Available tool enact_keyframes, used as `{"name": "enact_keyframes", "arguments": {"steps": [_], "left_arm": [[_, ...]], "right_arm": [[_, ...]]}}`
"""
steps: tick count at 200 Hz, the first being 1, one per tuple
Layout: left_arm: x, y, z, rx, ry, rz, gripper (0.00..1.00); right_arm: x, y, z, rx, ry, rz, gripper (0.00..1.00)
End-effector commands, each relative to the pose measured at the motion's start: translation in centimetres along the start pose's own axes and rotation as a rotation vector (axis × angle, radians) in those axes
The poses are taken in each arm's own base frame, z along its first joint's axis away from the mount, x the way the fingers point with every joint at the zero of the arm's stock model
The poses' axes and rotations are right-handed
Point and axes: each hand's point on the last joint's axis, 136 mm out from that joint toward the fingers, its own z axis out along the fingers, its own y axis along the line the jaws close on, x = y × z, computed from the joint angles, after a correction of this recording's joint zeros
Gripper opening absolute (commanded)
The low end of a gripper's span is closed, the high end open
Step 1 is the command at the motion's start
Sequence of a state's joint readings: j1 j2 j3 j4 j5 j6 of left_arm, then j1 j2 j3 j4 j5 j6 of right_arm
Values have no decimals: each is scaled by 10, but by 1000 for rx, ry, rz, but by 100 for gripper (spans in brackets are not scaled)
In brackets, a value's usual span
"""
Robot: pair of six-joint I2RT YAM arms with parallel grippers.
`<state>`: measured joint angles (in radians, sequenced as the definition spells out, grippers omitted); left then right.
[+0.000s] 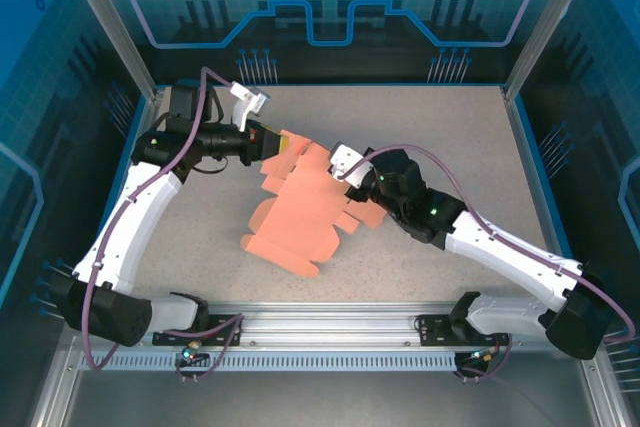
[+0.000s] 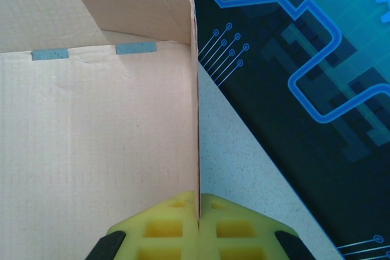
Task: Fold the paper box
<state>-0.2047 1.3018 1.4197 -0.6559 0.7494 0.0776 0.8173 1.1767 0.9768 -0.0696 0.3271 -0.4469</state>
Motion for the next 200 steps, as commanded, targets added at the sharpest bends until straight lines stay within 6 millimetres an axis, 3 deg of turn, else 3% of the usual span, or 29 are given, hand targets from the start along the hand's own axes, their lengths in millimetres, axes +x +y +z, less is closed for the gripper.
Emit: {"name": "enact_keyframes", "arguments": {"steps": [1, 41, 73, 119, 141, 179, 200], "left_arm": [[-10, -7, -6, 23, -29, 34, 20], [-13, 8, -11, -93, -52, 76, 39], [-26, 29, -24, -262, -120, 47, 53], [-31, 30, -31, -274, -265, -128, 55], [-6, 30, -15, -274, -281, -141, 54], [58, 33, 42, -264, -186, -173, 55], [93, 47, 71, -305, -105, -217, 55]], "right_arm": [[5, -6, -4, -54, 37, 92, 4], [27, 6, -3, -257, 122, 304, 3], [47, 20, 2, -386, 203, 446, 3], [61, 17, 17, -495, 261, 688, 2], [79, 11, 31, -490, 331, 774, 2], [105, 8, 55, -484, 421, 832, 2], [119, 8, 65, -466, 477, 824, 2]]}}
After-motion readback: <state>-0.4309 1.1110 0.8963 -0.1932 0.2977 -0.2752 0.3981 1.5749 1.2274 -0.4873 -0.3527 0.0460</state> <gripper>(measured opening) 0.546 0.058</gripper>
